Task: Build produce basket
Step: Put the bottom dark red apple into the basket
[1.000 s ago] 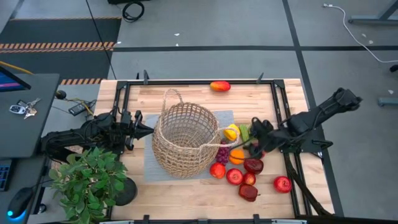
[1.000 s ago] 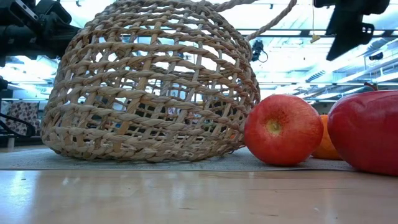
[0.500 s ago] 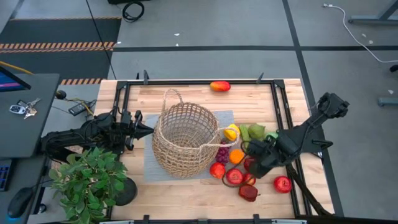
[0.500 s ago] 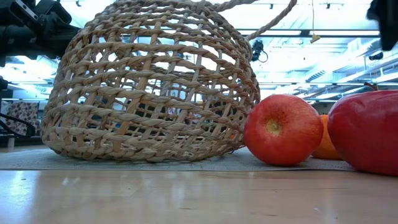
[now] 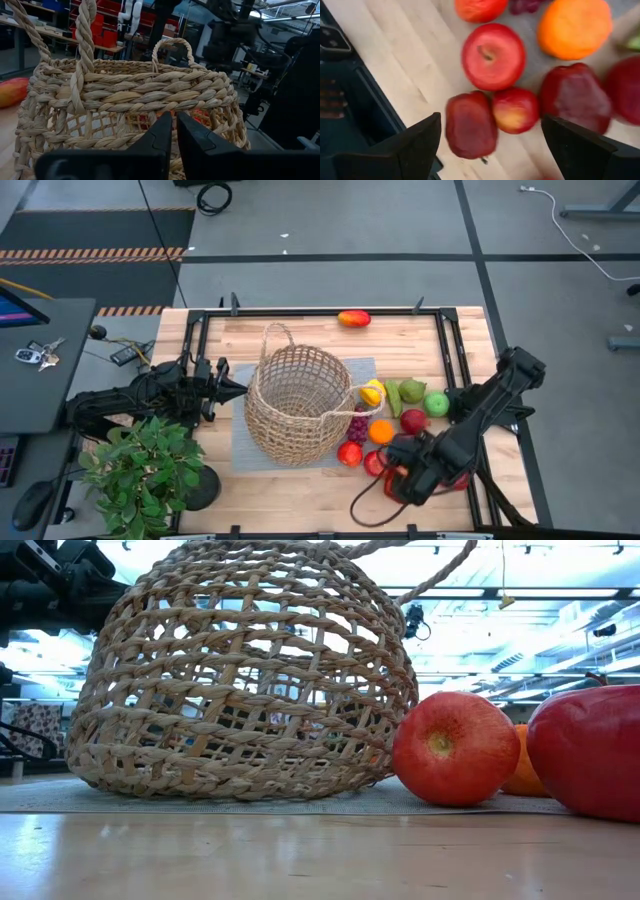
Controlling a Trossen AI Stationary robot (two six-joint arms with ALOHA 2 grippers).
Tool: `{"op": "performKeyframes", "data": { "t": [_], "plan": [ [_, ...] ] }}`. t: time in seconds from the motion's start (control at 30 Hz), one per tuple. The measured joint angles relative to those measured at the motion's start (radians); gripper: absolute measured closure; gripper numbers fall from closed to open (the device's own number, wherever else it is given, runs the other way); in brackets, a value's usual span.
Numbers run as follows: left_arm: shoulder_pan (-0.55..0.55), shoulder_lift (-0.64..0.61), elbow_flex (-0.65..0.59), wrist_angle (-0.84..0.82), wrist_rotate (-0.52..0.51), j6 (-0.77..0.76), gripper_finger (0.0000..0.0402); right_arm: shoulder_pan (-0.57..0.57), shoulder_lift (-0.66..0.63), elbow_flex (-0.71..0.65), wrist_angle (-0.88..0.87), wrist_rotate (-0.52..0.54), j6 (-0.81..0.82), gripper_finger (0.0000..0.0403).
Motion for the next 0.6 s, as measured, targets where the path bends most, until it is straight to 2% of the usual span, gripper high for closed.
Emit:
{"op": "performKeyframes", "data": {
  "t": [0.33, 0.6],
  "plan": [
    [0.0, 0.0, 0.0, 0.0, 0.0, 0.0, 0.0369, 0.032, 0.252, 0.266, -0.053, -0.073, -0.048, 0.0055],
    [0.0, 0.0, 0.0, 0.0, 0.0, 0.0, 0.037, 0.072, 0.36, 0.457, -0.155, -0.077, -0.007, 0.0055]
  ]
}}
